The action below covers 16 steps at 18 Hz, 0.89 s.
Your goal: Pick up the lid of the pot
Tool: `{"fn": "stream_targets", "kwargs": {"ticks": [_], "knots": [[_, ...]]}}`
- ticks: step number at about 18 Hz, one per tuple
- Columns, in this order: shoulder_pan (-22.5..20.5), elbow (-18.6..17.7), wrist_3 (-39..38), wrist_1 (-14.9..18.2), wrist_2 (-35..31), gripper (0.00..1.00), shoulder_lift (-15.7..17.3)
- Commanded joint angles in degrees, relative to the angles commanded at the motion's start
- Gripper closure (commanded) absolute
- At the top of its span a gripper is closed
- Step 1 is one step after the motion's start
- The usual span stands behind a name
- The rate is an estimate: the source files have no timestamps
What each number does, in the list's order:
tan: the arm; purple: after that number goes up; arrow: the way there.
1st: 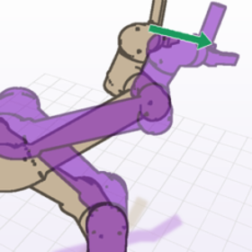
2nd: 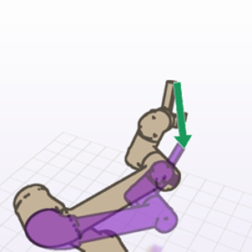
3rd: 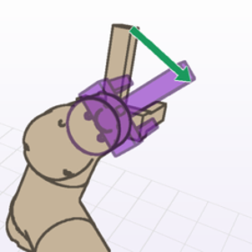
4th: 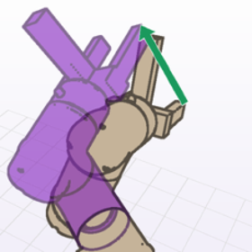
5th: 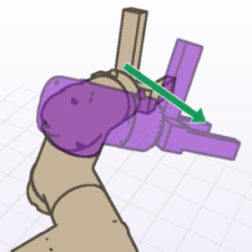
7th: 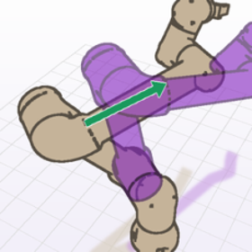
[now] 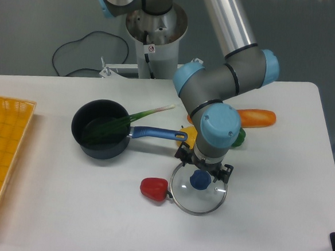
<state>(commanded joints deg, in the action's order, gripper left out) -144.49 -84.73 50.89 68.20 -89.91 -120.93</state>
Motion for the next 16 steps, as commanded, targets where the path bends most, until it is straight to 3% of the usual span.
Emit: {"fn": "stream_targets", "kwargs": {"ticks": [6, 16], "knots": [[-0.70, 0.18, -1.14, -2.72, 0.09, 0.00, -1.67], [-0.53, 0.00, -1.50, -3.52, 0.26, 0.00, -2.55]]}}
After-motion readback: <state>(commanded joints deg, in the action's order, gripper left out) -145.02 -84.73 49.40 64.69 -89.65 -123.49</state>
